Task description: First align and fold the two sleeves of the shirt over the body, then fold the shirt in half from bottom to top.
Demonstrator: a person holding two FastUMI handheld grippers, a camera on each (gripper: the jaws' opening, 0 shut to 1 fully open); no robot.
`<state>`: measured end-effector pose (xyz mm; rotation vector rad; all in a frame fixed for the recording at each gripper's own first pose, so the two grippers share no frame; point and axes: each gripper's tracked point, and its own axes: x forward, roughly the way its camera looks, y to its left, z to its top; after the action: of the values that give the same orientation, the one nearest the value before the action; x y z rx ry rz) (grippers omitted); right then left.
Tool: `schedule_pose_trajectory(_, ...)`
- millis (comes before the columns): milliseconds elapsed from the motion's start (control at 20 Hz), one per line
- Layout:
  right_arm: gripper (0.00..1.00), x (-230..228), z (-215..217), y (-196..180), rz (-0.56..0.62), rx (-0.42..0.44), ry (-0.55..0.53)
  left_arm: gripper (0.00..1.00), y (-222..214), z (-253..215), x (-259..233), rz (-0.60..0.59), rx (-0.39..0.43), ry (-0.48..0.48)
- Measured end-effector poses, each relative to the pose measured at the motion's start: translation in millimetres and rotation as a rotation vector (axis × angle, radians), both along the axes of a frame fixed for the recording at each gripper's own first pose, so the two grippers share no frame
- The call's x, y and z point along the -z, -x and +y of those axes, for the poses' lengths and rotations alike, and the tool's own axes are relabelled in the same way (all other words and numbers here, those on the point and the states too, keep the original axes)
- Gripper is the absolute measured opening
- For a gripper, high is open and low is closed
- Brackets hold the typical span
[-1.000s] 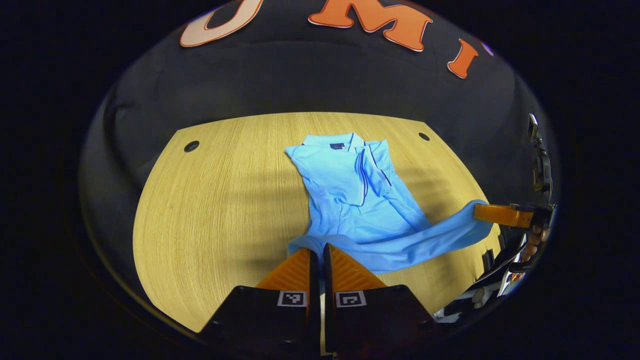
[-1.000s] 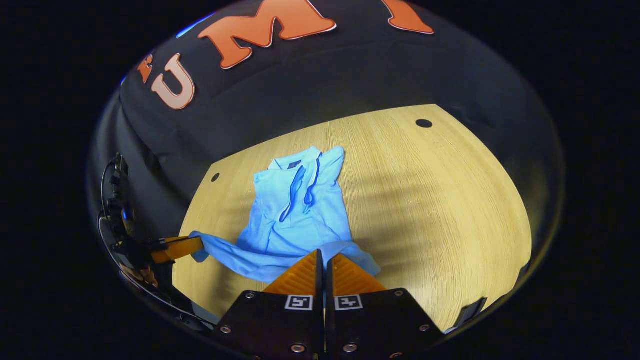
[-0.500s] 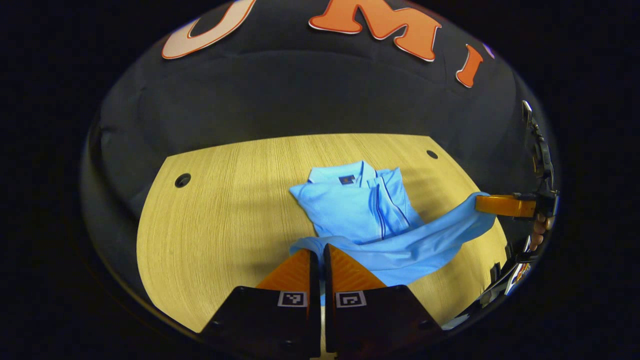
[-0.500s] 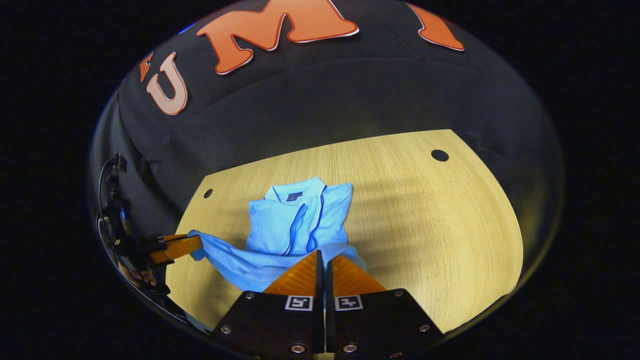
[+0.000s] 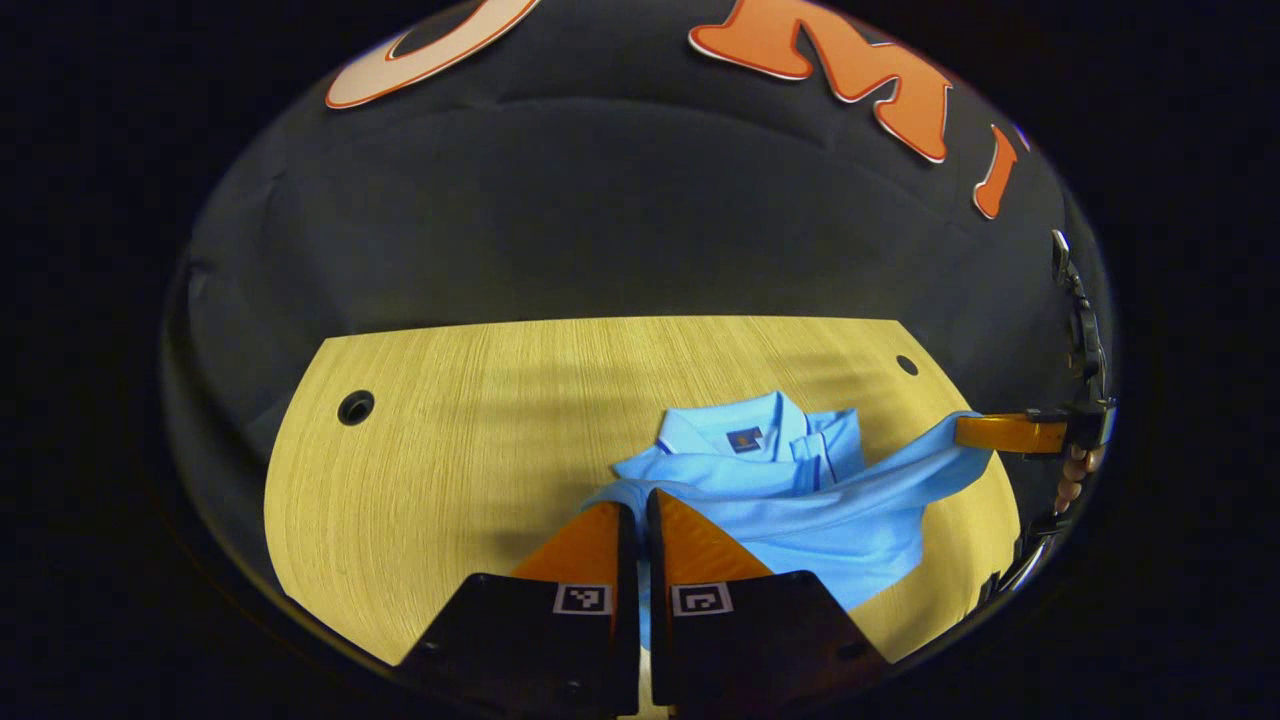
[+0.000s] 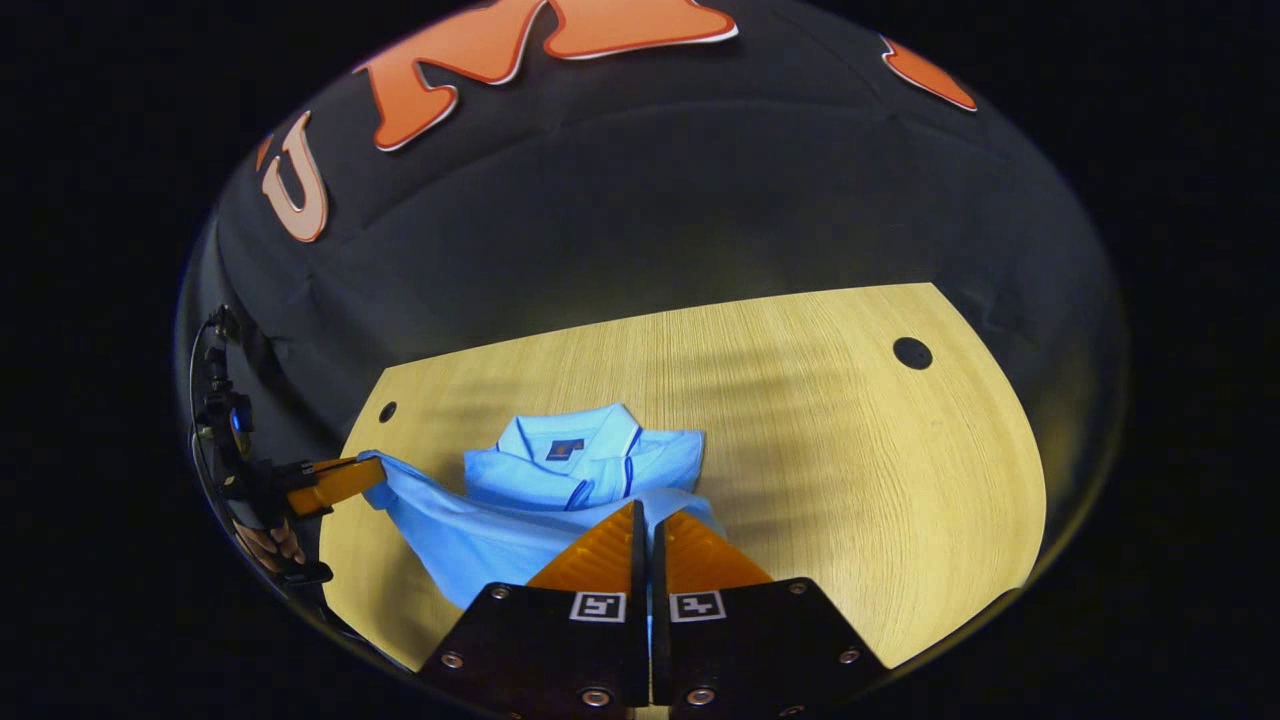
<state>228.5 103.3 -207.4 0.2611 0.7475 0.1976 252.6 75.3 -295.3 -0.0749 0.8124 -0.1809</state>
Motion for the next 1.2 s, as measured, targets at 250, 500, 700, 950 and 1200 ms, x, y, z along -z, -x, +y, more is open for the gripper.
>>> schedule_pose_trajectory(250, 0.02, 4.3, -3.7, -54.4, -0.023, 0.058, -0.004, 0.12, -40.5, 3.6, 10.1, -0.026, -0.021, -0.025)
schedule_pose_trajectory(500, 0.45, 16.4, -23.2, -65.8, -0.031, 0.114, 0.089, 0.72, -51.4, 10.9, 2.4, -0.046, -0.046, -0.072)
schedule_pose_trajectory(700, 0.93, 0.0, -33.8, -49.4, -0.077, 0.098, 0.176, 1.00, -33.8, 10.7, -21.4, -0.072, -0.068, -0.050)
schedule_pose_trajectory(950, 0.98, -34.8, -41.4, -9.4, -0.171, 0.101, 0.221, 0.99, -6.8, 4.7, -67.1, -0.166, -0.072, -0.104)
schedule_pose_trajectory(1200, 0.98, -81.5, -42.8, 40.6, -0.277, 0.107, 0.227, 0.99, 36.3, -10.9, -115.7, -0.269, -0.065, -0.103)
